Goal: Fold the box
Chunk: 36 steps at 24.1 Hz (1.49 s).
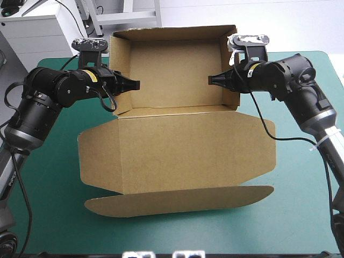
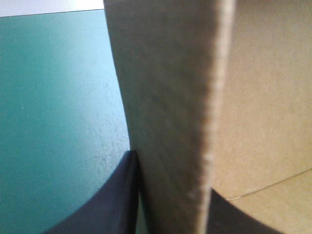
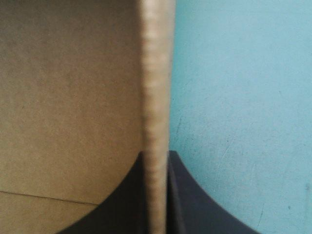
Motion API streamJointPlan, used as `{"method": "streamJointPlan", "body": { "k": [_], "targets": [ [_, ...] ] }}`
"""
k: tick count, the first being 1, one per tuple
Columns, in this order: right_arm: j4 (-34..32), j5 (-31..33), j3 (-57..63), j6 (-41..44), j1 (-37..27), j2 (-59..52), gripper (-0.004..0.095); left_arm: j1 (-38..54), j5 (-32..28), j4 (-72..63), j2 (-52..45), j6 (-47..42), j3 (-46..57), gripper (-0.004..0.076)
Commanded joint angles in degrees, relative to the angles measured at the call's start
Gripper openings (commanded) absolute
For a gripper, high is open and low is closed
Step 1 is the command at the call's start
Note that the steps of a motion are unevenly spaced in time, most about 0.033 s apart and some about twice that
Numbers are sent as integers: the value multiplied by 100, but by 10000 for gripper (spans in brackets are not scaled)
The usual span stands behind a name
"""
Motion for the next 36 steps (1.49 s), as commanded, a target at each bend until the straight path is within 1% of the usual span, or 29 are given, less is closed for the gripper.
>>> {"method": "streamJointPlan", "body": {
  "k": [1, 4, 10, 11, 15, 20, 25, 33, 36],
  "targets": [
    [-8, -360, -169, -236, -32, -169, -8, -47, -411, -411, -228, 447, -193, -8],
    [-8, -137, -169, -397, -32, -169, -8, -47, -276, -525, -59, 599, -193, -8],
    [-70, 355, -169, -604, -32, -42, -8, -47, 239, -615, 573, 900, -193, -8],
    [-102, 565, -169, -653, -32, 80, -8, -47, 372, -615, 804, 945, -193, -8],
    [-47, 1141, -169, -839, -32, 639, -9, -47, 448, -604, 1294, 1108, -193, -8],
    [-32, 1251, -169, -849, -32, 1323, -20, -47, 447, -431, 1753, 1156, -193, -8],
    [39, 1288, -169, -849, -32, 1773, -18, -36, 496, -433, 2215, 1213, -193, -8],
    [59, 1287, -169, -851, -42, 1831, -20, -36, 882, -433, 2577, 1253, -193, -8],
    [119, 1312, -169, -851, -42, 1831, -20, -36, 1010, -433, 2595, 1253, -193, 22]
  ]
}}
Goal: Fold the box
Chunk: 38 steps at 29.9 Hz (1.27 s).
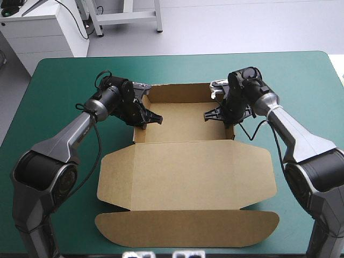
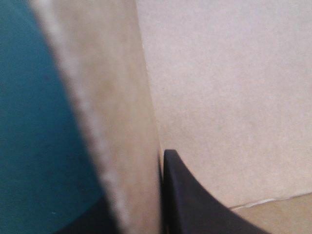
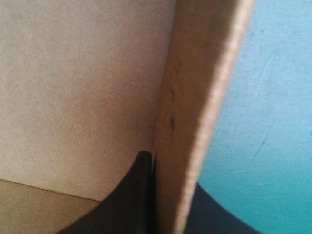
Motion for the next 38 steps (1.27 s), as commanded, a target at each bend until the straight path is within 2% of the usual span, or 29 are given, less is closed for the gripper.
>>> {"method": "streamJointPlan", "body": {
  "k": [1, 5, 8, 10, 12, 15, 17, 27, 32, 35, 38],
  "targets": [
    [249, -176, -169, -451, -7, -315, -20, -74, 173, -38, -261, 561, -169, 48],
    [327, -87, -169, -389, -7, -315, -10, -74, 347, -38, -271, 584, -270, 202],
    [348, 48, -169, -389, -7, -311, 89, -74, 482, -84, -272, 594, -428, 347],
    [348, 149, -169, -458, -7, -311, 248, -74, 579, -84, -272, 564, -542, 447],
    [376, 149, -169, -466, -7, -311, 468, -74, 619, -97, -278, 538, -676, 523],
    [392, 126, -169, -480, -7, -311, 750, -74, 662, -122, -284, 531, -845, 542],
    [378, 102, -169, -467, -7, -311, 832, -74, 720, -122, -284, 531, -941, 542],
    [378, -34, -271, -567, -7, -363, 768, -74, 866, -72, -352, 555, -1067, 542],
    [367, -34, -520, -689, -7, -641, 764, -63, 832, 156, -736, 598, -1067, 525],
    [313, -34, -656, -779, -7, -854, 764, -63, 844, 205, -1068, 695, -1067, 477],
    [179, -35, -683, -778, -7, -1069, 764, -63, 951, 181, -1564, 976, -1067, 368]
  ]
}}
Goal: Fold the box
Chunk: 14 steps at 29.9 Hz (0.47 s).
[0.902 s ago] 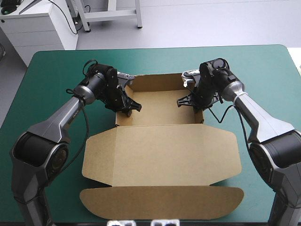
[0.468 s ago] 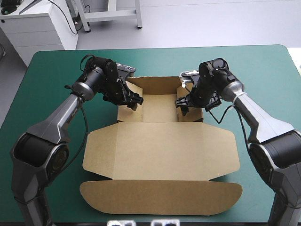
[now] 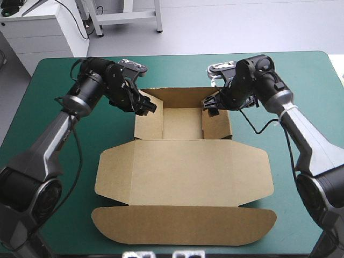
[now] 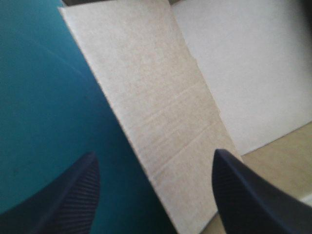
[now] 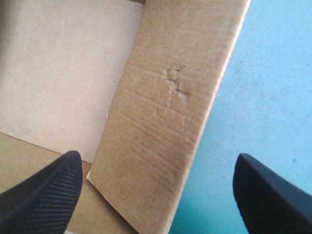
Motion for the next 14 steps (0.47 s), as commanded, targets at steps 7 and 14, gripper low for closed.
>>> {"method": "streamJointPlan", "body": {
  "k": [7, 14],
  "targets": [
    [-340, -80, -202, -79, -19, -577, 764, -12, 294, -47, -2140, 907, 243, 55],
    [-381, -403, -202, -79, -19, -577, 764, -12, 294, -47, -3649, 962, 1704, 5]
  ]
}}
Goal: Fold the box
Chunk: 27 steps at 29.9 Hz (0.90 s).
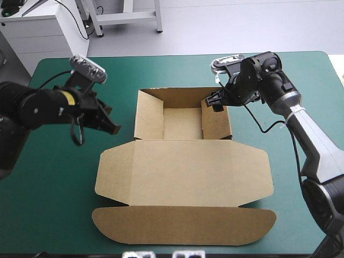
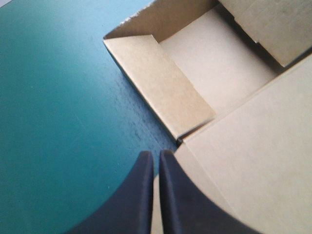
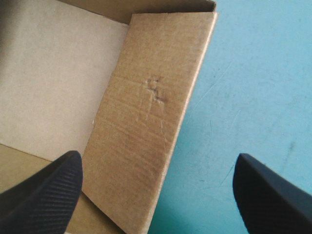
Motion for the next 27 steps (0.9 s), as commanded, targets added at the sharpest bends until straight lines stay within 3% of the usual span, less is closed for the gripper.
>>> {"method": "streamJointPlan", "body": {
  "k": [1, 6, 16, 27],
  "targets": [
    [-77, -342, -170, -45, -19, -301, 764, -12, 284, -47, -864, 11, 745, 5],
    [-77, -397, -170, -22, -19, -301, 764, -12, 274, -11, -1771, -145, 2071, 5],
    [0, -362, -170, 64, -19, 149, 762, -12, -21, 678, -3212, -1355, 4308, 5],
    [96, -217, -170, 64, -19, 1173, 729, -12, -96, 723, -3945, -1614, 4814, 5]
  ]
}}
